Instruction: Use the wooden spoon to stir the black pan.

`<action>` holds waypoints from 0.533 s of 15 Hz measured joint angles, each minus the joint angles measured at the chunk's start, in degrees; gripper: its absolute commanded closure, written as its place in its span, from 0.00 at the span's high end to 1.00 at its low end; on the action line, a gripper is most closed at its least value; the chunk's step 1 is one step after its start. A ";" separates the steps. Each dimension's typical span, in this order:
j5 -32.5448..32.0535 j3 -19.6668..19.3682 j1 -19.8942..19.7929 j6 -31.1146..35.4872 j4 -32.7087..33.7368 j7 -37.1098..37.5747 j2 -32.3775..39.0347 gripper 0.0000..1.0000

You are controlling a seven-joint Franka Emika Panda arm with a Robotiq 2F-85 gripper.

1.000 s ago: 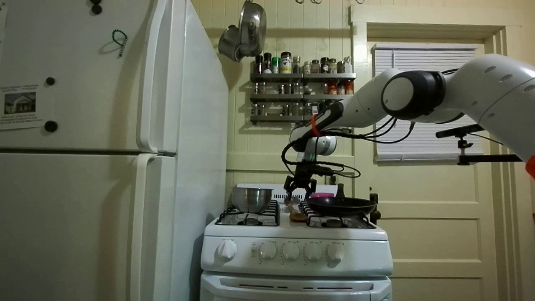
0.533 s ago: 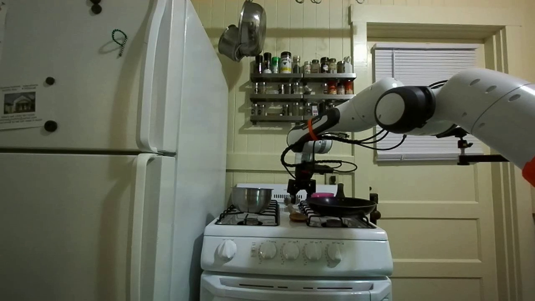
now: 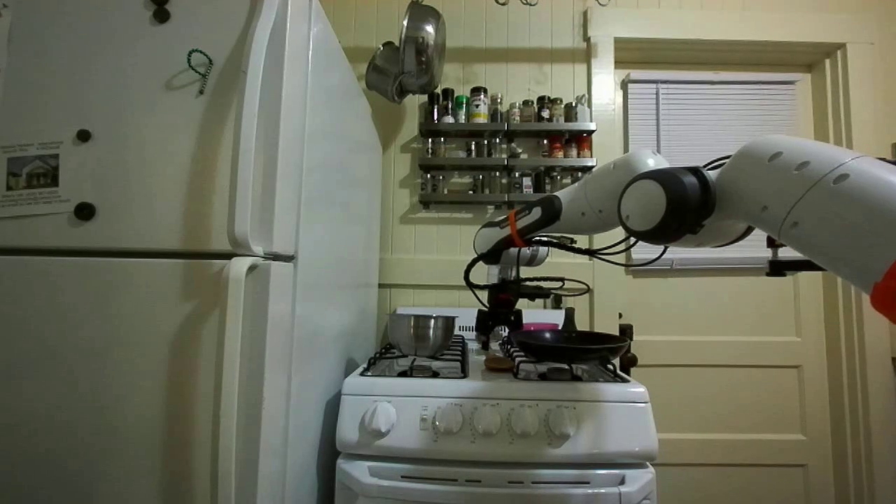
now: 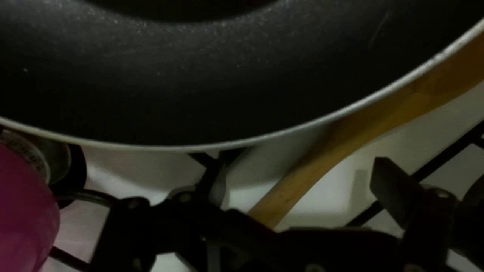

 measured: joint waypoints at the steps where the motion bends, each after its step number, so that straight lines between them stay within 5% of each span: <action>1: 0.00 0.09 0.06 -0.11 0.59 0.02 0.36 1.00; 8: -0.68 0.42 1.19 -1.61 4.33 1.26 2.43 1.00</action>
